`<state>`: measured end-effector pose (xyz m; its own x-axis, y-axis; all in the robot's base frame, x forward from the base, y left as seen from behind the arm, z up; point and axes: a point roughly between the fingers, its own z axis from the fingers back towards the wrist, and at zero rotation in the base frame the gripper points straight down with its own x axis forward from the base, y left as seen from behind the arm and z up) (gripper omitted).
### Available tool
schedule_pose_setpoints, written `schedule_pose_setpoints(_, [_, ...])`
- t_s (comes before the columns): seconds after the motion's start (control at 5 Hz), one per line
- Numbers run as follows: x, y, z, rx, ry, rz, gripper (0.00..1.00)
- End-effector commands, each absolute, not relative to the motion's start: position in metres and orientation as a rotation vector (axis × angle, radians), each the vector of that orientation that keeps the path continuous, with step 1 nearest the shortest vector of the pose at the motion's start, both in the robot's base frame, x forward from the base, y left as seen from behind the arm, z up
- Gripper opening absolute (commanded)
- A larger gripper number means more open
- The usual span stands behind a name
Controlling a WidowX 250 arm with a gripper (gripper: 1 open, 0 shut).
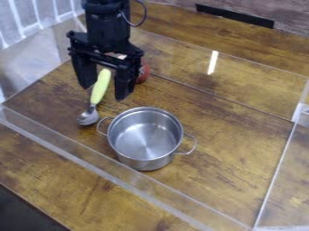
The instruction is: Move the green spoon to the right
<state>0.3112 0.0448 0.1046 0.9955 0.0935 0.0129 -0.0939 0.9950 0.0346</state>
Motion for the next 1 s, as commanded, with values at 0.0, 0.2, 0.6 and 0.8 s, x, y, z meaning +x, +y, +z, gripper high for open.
schedule_pose_setpoints(0.0, [0.322, 0.066, 0.108, 0.045, -0.077, 0.111, 1.0])
schedule_pose_setpoints(0.2, [0.327, 0.079, 0.098, 0.039, -0.108, 0.118, 1.0])
schedule_pose_setpoints(0.6, [0.34, 0.096, 0.079, 0.027, -0.171, 0.131, 1.0])
schedule_pose_setpoints(0.8, [0.345, 0.1, 0.07, 0.021, -0.197, 0.139, 1.0])
